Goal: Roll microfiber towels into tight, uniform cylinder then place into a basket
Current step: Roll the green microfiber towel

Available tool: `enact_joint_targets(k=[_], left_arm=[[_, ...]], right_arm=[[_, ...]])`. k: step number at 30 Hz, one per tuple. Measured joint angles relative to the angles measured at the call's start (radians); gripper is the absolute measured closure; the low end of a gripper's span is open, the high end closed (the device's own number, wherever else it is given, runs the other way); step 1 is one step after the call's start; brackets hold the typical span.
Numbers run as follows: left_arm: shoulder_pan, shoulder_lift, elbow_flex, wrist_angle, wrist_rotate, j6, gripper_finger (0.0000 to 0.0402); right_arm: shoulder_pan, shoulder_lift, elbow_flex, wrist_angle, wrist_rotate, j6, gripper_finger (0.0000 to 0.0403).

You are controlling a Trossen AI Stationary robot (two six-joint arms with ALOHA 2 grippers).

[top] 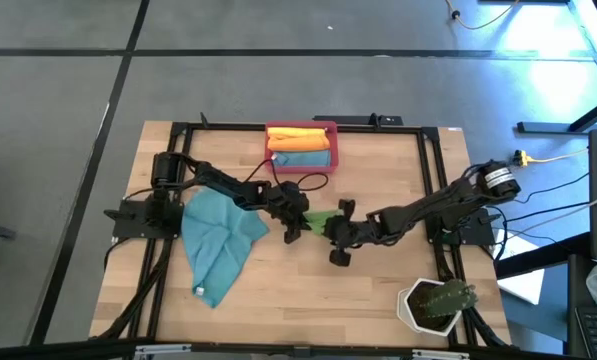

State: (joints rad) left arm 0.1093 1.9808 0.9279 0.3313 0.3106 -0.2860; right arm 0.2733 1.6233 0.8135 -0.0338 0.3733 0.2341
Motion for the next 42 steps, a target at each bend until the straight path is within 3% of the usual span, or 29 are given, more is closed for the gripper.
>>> enact_joint_targets(k=[5, 11, 24, 42], left_arm=[[0.000, 0.000, 0.000, 0.000, 0.001, -0.004, 0.0402], [0.000, -0.001, 0.000, 0.000, 0.000, -0.003, 0.0401], [-0.004, -0.002, 0.000, -0.002, 0.006, 0.062, 0.0392], [-0.027, -0.003, 0.000, 0.002, -0.080, 0.213, 0.0269]], right_arm=[[-0.002, 0.073, 0.000, 0.118, -0.114, -0.061, 0.0309], [-0.032, 0.121, 0.000, 0.117, 0.010, -0.047, 0.0309], [-0.116, 0.187, 0.004, 0.136, 0.015, 0.062, 0.0309], [-0.127, 0.198, 0.002, 0.141, -0.014, 0.079, 0.0309]])
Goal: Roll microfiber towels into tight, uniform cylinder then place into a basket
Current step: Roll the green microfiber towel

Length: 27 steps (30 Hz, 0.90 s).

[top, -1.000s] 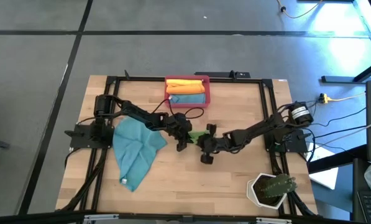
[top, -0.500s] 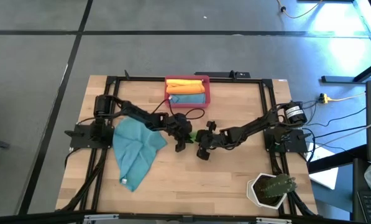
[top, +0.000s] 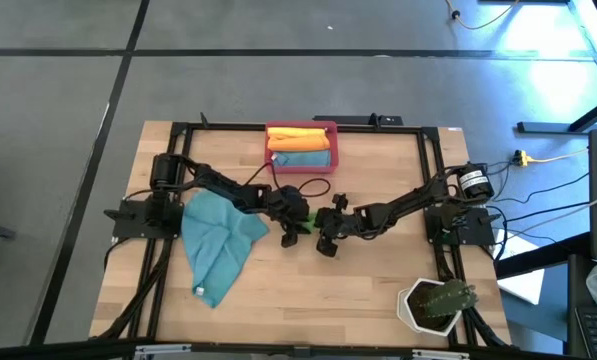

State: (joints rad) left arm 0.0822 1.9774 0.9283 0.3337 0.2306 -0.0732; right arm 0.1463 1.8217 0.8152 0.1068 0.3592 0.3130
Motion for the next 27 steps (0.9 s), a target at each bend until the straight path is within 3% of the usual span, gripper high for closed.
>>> enact_joint_targets(k=[11, 19, 27], left_arm=[[-0.013, -0.022, 0.008, -0.005, -0.195, 0.089, 0.0237], [-0.027, -0.043, 0.009, -0.012, -0.168, 0.100, 0.0233], [-0.026, -0.043, 0.009, -0.007, -0.177, 0.083, 0.0173]], right_arm=[[-0.007, 0.001, -0.001, -0.025, -0.002, 0.046, 0.0309], [-0.007, 0.002, -0.001, -0.023, -0.006, 0.047, 0.0309], [-0.007, 0.002, -0.002, -0.025, -0.009, 0.051, 0.0309]])
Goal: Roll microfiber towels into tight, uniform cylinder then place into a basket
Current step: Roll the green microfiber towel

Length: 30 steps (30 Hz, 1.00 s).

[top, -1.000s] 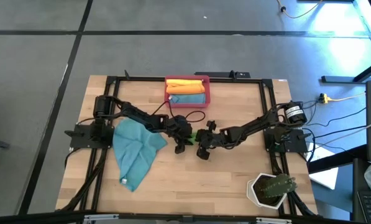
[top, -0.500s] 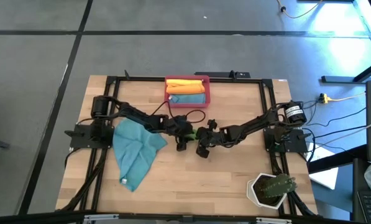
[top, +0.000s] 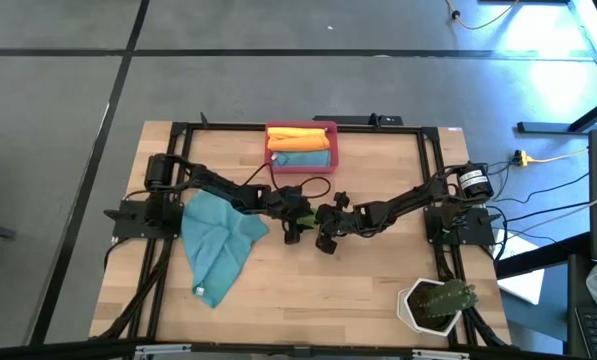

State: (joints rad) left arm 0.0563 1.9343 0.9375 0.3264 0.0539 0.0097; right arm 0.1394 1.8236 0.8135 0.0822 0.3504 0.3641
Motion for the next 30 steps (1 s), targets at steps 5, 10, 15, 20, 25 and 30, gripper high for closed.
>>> enact_joint_targets(k=[5, 10, 15, 20, 25, 30], left_arm=[[0.000, -0.006, 0.000, 0.002, -0.114, -0.037, 0.0142], [-0.006, -0.046, 0.000, 0.004, -0.169, -0.021, 0.0143], [-0.056, -0.107, 0.002, 0.003, -0.202, 0.088, 0.0145], [-0.119, -0.106, 0.002, 0.000, -0.233, 0.200, 0.0146], [-0.166, -0.070, 0.001, -0.001, -0.299, 0.321, 0.0146], [-0.178, -0.050, 0.001, -0.002, -0.304, 0.342, 0.0146]], right_arm=[[0.000, 0.000, 0.000, 0.000, -0.001, 0.001, 0.0309], [0.000, 0.000, 0.000, -0.004, -0.001, 0.022, 0.0309], [0.001, 0.000, 0.000, -0.005, -0.001, 0.022, 0.0309], [0.001, 0.000, 0.000, -0.005, -0.002, 0.022, 0.0309], [0.000, 0.000, 0.000, -0.005, -0.001, 0.024, 0.0309], [-0.008, 0.001, 0.000, -0.005, -0.002, 0.027, 0.0309]])
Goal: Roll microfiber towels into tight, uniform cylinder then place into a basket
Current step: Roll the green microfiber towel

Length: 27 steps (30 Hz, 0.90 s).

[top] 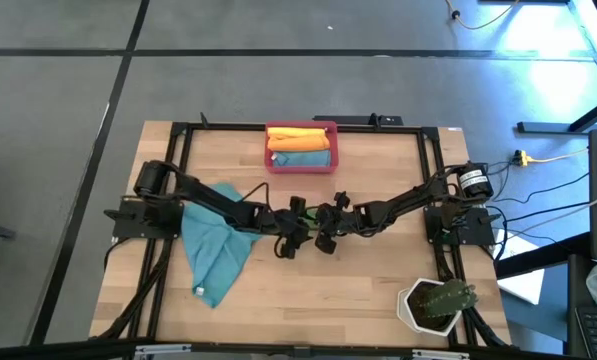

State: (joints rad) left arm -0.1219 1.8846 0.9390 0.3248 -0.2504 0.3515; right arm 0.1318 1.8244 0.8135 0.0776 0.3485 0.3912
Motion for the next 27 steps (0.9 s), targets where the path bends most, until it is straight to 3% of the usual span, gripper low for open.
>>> enact_joint_targets(k=[11, 27], left_arm=[[-0.029, 0.098, 0.001, 0.025, -0.018, 0.005, 0.0146], [-0.040, 0.105, 0.014, 0.011, -0.061, 0.061, 0.0148]], right_arm=[[0.000, 0.000, 0.000, 0.000, 0.003, 0.001, 0.0309], [-0.008, 0.000, 0.000, -0.001, -0.005, 0.001, 0.0309]])
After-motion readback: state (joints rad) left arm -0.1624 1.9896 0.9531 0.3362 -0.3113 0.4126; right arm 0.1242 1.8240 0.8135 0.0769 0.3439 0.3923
